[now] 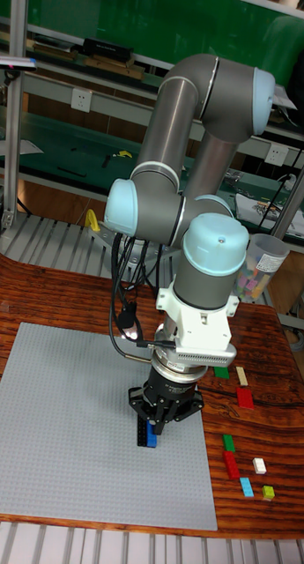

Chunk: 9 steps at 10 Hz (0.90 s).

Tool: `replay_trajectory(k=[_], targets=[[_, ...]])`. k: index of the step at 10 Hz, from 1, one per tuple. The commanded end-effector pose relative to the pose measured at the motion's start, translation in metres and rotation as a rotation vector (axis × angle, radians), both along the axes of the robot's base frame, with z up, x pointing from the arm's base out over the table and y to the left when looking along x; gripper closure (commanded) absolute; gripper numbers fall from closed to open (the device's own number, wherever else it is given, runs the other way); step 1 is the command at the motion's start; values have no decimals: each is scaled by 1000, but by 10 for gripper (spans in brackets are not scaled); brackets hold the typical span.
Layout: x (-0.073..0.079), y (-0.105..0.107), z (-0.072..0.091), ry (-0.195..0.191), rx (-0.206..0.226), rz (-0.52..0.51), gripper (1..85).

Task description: Build with small Lego blocks

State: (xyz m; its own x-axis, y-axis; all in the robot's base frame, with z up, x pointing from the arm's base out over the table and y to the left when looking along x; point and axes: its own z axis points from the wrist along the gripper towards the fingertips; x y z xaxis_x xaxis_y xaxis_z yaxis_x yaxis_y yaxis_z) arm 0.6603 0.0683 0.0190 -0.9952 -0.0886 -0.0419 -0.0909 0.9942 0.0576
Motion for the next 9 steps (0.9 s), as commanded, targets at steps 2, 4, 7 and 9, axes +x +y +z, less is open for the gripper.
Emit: replay_trajectory(k=[2, 4, 7, 9], targets=[[3, 2, -6, -19, 19, 1, 847], [3, 2, -7, -24, 21, 5, 847], [-2, -6, 2, 5, 10, 16, 847], [-2, -7, 1, 11, -5, 9, 847]])
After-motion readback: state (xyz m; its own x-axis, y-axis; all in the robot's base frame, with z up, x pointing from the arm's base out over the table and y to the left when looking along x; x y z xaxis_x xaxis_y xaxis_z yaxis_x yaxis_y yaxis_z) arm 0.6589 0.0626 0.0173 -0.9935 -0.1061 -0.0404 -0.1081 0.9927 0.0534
